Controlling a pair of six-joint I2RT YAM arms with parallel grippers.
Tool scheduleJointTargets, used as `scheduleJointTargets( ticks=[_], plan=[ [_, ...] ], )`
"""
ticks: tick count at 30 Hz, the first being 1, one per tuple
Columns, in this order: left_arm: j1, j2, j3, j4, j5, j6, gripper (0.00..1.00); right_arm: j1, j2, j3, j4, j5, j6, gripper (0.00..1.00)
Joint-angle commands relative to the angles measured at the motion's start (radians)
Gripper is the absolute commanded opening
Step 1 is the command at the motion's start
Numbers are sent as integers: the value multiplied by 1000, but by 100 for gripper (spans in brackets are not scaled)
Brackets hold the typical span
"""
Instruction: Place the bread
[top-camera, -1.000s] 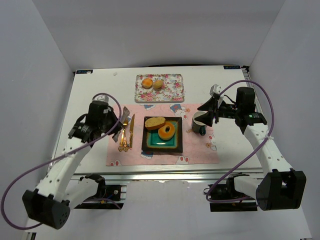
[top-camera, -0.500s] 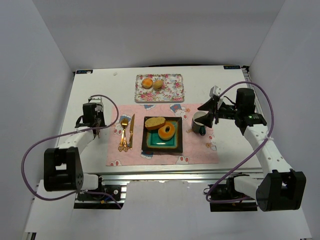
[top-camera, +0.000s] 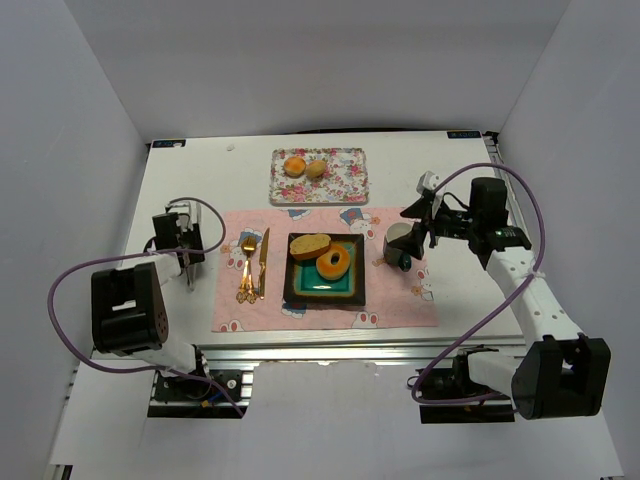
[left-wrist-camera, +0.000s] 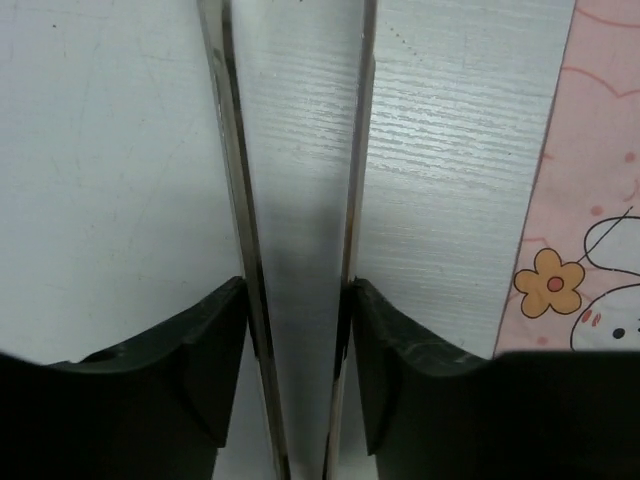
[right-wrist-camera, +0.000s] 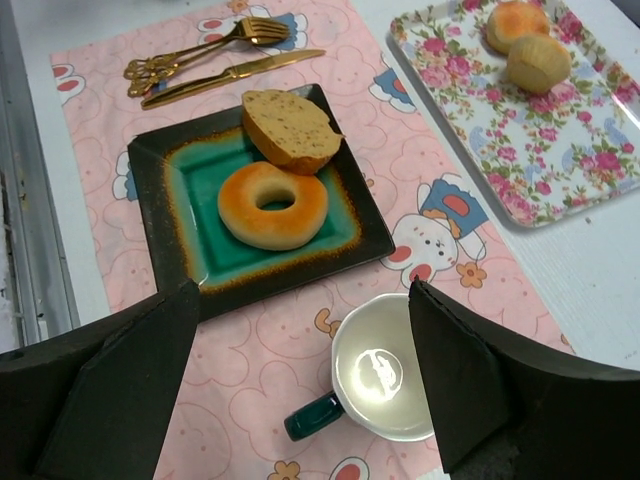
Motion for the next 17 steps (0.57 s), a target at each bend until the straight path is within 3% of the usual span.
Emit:
scheduleJointTargets(
  ticks=[1, 3, 6, 12, 17],
  plan=[
    [10, -7, 1, -47, 5, -7, 60, -3, 0, 38, -3, 58, 34, 89],
    [11, -28, 3, -83, -1, -17, 68, -3, 3, 50, 14, 130, 99, 89],
    [15, -88, 7, -93, -6, -37, 96, -3, 7, 65, 20, 254, 177, 90],
    [15, -240, 15, -153, 7, -108, 98, -3, 26, 119, 18, 530, 318, 89],
    [16, -450, 1, -199, 23, -232, 98, -3, 66, 217, -8, 622, 380, 89]
  ],
)
